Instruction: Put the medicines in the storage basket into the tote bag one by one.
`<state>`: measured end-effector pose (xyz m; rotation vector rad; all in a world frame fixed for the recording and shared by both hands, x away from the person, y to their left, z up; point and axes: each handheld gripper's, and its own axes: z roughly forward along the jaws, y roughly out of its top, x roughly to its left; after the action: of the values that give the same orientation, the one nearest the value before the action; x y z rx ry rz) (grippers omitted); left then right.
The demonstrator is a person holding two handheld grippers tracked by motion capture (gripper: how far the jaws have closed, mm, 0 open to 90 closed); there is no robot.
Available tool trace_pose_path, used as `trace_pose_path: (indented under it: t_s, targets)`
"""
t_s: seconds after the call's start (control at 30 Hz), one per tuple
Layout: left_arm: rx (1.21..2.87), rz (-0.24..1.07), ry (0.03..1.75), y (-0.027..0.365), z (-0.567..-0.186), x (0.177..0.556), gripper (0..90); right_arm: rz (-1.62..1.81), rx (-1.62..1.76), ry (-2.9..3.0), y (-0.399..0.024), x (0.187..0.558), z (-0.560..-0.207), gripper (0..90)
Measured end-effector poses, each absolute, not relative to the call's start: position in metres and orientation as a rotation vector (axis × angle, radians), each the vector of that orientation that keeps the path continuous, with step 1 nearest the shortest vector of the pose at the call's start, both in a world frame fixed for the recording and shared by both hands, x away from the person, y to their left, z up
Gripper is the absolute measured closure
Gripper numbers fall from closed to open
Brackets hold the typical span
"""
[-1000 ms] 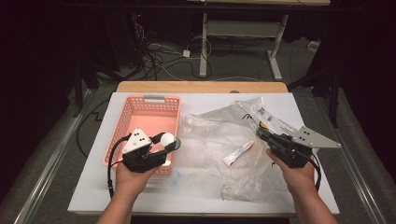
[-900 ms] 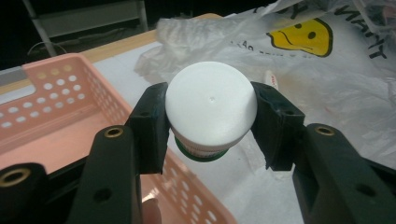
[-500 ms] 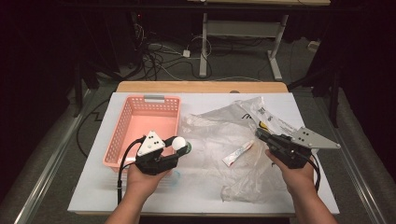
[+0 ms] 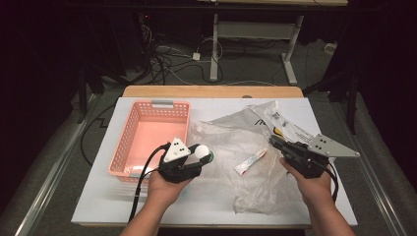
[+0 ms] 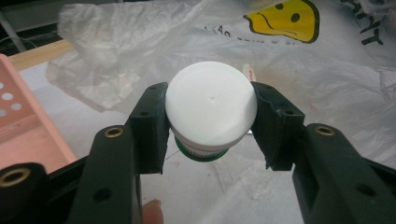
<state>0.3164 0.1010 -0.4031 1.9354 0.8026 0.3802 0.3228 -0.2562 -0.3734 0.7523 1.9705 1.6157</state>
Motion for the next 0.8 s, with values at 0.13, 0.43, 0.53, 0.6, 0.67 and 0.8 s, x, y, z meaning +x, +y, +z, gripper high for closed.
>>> trace_pose_path:
  t_s: [0.13,0.43,0.53,0.6,0.67,0.8]
  targets:
    - [1.948,0.369,0.795,0.090,-0.407,0.320,48.9,1.620,0.759,1.972,-0.256,0.324,-0.374,90.0]
    - [1.985,0.356,0.761,0.060,-0.412,0.331,49.0,1.618,0.752,1.972,-0.255,0.324,-0.374,90.0]
    - [1.990,0.356,0.759,0.052,-0.414,0.336,49.0,1.620,0.752,1.974,-0.255,0.324,-0.374,90.0]
    - [1.988,0.355,0.760,0.048,-0.416,0.339,49.0,1.622,0.757,1.972,-0.255,0.324,-0.374,90.0]
    - [1.990,0.356,0.759,0.044,-0.418,0.341,49.0,1.623,0.757,1.971,-0.256,0.324,-0.374,90.0]
    - [1.986,0.351,0.759,0.035,-0.420,0.343,49.0,1.622,0.757,1.969,-0.256,0.325,-0.375,90.0]
